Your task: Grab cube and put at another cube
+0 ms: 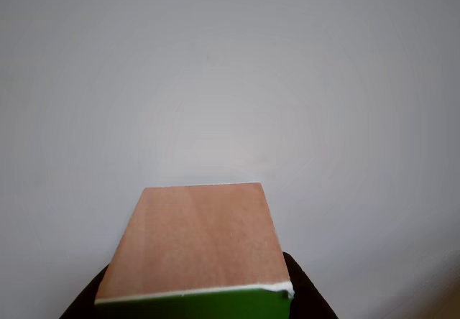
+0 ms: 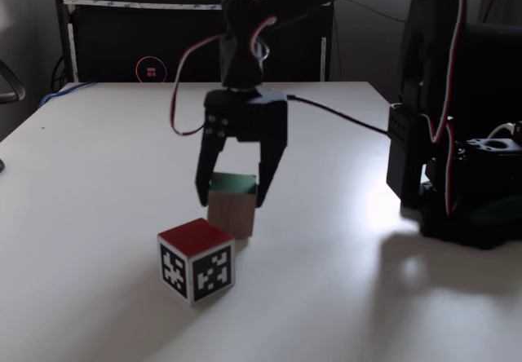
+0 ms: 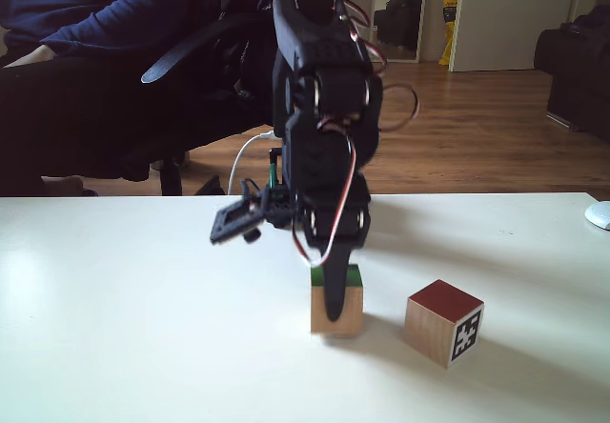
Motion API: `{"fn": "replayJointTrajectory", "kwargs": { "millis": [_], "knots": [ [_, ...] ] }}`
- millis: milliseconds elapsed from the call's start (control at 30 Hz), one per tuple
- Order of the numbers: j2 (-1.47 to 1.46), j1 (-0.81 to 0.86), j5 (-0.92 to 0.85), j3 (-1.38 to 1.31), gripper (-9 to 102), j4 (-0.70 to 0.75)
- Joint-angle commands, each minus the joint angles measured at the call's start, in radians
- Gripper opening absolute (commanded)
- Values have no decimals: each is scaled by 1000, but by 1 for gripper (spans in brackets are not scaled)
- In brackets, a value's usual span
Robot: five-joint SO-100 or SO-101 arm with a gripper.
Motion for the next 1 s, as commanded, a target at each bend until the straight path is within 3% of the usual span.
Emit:
{"fn": "replayJointTrajectory", "kwargs": {
  "millis": [0,433,667,967],
  "knots": [
    [117,-2,6,0,17,-2],
    [213,-212,141,-241,17,242],
    [126,-341,242,-334,18,268],
    [-28,-334,259,-462,18,272]
  ]
}}
